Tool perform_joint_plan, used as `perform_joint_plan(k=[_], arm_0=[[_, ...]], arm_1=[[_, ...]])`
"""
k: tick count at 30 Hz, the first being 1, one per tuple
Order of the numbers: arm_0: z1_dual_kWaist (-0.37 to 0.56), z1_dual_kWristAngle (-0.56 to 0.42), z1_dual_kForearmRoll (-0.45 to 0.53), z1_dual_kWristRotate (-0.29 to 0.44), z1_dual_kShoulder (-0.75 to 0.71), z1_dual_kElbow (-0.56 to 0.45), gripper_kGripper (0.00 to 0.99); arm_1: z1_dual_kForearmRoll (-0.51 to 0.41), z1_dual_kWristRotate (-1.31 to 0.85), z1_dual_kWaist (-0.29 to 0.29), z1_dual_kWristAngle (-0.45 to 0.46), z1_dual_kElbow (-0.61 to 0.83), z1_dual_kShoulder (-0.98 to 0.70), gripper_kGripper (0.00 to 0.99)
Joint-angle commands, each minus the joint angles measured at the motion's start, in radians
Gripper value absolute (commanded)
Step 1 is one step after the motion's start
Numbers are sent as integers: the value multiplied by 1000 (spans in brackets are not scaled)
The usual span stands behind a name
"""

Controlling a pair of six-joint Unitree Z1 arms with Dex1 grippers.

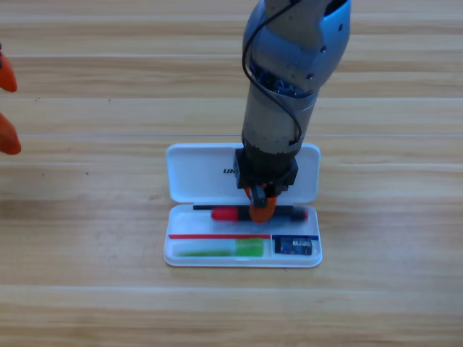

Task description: Clean up eraser and pencils

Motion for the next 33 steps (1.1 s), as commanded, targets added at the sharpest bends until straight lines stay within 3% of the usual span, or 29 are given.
perform_joint_plan(k=[1,8,14,17,20,26,29,33], arm_0=[[16,-12,-20,-12,-10,19,990],[16,-12,-25,-19,9,13,990],[27,-12,-60,-24,49,-10,990],[53,-27,-111,-30,93,-18,990],[93,-53,-191,-32,158,-24,990],[163,-124,-376,-41,334,-84,983],[171,-176,-404,-44,425,-147,936],[170,-231,-413,-44,512,-211,723]], arm_1=[[19,21,29,13,3,49,821],[19,25,35,60,61,-83,904],[8,36,38,218,229,-383,917],[-69,73,38,292,351,-531,917],[-177,126,-2,363,469,-650,917],[-303,214,-43,432,633,-825,934],[-380,248,-51,433,703,-922,939],[-391,263,-51,447,729,-963,945]])
